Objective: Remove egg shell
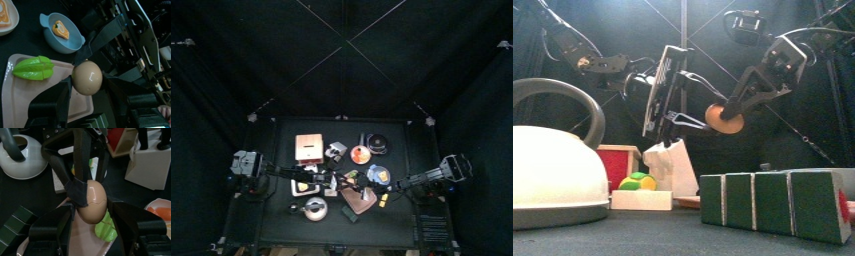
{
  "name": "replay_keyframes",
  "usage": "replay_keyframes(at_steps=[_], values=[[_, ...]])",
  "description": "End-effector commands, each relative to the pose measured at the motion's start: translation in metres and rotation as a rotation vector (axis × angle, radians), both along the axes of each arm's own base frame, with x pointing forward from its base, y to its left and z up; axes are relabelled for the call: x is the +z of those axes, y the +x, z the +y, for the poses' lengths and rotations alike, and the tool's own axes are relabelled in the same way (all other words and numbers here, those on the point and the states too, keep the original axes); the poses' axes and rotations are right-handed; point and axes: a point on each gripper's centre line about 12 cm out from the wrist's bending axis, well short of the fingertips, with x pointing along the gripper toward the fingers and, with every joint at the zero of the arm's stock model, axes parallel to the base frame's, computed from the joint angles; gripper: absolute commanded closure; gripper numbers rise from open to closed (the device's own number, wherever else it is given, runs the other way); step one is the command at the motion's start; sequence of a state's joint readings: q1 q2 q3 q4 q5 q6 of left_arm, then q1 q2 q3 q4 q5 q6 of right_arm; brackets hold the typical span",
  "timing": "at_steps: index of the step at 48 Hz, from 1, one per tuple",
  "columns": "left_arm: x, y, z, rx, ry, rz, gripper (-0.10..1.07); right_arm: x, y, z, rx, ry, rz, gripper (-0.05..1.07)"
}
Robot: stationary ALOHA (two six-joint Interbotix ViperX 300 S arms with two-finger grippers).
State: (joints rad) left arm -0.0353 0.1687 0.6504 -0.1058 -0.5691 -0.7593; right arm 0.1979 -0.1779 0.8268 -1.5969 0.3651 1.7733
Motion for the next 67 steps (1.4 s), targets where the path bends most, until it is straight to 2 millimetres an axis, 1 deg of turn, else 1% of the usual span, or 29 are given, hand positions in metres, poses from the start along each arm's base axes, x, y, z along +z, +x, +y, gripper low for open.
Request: replay_keyframes(at_steps=[1, 21, 29, 60, 67], values=[[0.017, 0.002, 0.0, 0.0, 0.003, -0.051, 0.4, 0.01, 0.004, 0.0, -0.003, 0.006, -0.029, 0.2], [0.014, -0.005, 0.001, -0.002, 0.009, -0.037, 0.4, 0.007, 0.001, -0.002, -0.018, 0.012, -0.02, 0.2], [0.017, -0.008, 0.001, -0.003, 0.01, -0.041, 0.4, 0.007, 0.001, -0.002, -0.018, 0.009, -0.021, 0.2], [0.014, -0.008, 0.001, -0.003, 0.01, -0.034, 0.4, 0.005, -0.001, -0.002, -0.016, 0.008, -0.015, 0.22], [0.013, -0.011, 0.001, -0.003, 0.01, -0.029, 0.4, 0.003, -0.003, -0.002, -0.02, 0.011, -0.008, 0.22]])
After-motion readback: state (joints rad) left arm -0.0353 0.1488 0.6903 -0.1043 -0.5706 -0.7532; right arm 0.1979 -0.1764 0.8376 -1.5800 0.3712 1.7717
